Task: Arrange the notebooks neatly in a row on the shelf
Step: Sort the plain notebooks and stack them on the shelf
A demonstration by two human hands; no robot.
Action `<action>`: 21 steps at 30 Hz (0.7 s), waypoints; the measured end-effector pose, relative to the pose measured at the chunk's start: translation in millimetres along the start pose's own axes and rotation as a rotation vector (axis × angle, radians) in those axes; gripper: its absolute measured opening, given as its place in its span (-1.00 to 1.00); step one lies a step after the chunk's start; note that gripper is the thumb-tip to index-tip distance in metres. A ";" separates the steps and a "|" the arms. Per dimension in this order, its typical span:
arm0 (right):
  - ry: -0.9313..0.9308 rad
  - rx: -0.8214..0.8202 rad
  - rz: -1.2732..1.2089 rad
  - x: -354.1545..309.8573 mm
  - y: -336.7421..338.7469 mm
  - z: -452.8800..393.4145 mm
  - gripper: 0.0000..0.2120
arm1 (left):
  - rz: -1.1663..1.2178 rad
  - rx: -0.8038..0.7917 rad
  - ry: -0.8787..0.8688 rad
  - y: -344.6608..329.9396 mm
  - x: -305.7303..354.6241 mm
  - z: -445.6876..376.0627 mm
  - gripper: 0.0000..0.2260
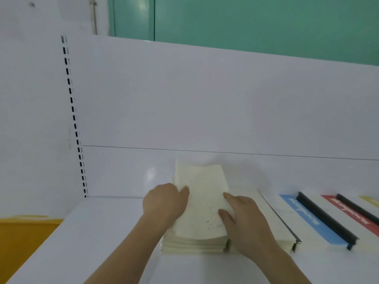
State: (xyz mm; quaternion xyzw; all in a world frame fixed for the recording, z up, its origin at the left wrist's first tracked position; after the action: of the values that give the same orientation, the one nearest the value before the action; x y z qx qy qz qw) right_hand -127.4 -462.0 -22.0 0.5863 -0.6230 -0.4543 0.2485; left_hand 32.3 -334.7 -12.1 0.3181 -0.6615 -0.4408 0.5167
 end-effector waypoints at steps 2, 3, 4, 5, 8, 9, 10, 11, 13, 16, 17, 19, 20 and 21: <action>0.027 -0.039 0.032 4.3 -10.1 -5.7 -0.54 | -0.104 0.060 0.013 -1.1 0.8 -1.0 -0.53; 0.042 -0.037 0.062 5.1 -15.2 -6.4 -0.55 | -0.143 0.091 0.018 -0.9 0.7 -1.2 -0.53; 0.063 -0.014 0.101 5.3 -19.8 -6.4 -0.57 | -0.169 0.118 0.023 -1.1 0.6 -1.8 -0.52; 0.077 0.009 0.131 6.6 -24.5 -5.9 -0.56 | -0.179 0.140 0.028 -0.9 0.1 -2.2 -0.53; 0.077 0.007 0.139 11.0 -36.8 -2.7 -0.46 | -0.145 0.192 0.020 -1.6 -1.7 -3.5 -0.59; 0.084 -0.006 0.140 11.8 -39.9 -2.3 -0.43 | -0.123 0.197 0.008 -2.7 -3.1 -5.1 -0.64; 0.088 -0.031 0.138 12.5 -43.4 -2.2 -0.39 | -0.097 0.186 -0.001 -3.7 -4.7 -6.8 -0.69; 0.088 -0.060 0.139 14.1 -47.0 -2.5 -0.34 | -0.071 0.154 -0.005 -5.4 -6.5 -9.3 -0.70; 0.098 -0.115 0.142 16.1 -49.3 -4.5 -0.25 | -0.020 0.085 -0.013 -7.9 -10.8 -11.9 -0.67; 0.160 -0.167 0.153 13.9 -42.5 -7.0 -0.26 | 0.081 0.034 -0.106 -3.2 -20.6 -1.5 -0.51; 0.189 -0.194 0.146 13.7 -38.3 -6.0 -0.27 | 0.125 -0.005 -0.166 -1.8 -25.9 4.6 -0.42; 0.233 -0.297 0.103 15.6 -30.0 -2.1 -0.23 | 0.145 -0.152 -0.279 0.7 -37.3 18.2 -0.21; 0.243 -0.351 0.083 17.3 -26.7 -0.2 -0.19 | 0.095 -0.236 -0.323 1.6 -42.4 24.1 -0.13; 0.256 -0.385 0.074 19.4 -25.1 1.3 -0.15 | 0.032 -0.303 -0.357 0.5 -47.2 27.1 -0.07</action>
State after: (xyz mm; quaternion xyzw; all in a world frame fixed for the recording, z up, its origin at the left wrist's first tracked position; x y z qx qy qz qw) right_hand -119.5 -477.7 -48.4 0.5575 -0.5096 -0.4773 0.4492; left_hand 18.6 -286.2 -32.8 0.1434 -0.6738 -0.5759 0.4403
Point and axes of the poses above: each hand's wrist, its own z-axis away from the middle knuckle, its own y-axis out of the back of the hand, x = y × z, the point moved 3 cm from there along -z, towards the middle knuckle, and after that the axes turned 13 degrees about y, right-handed, at the moved point
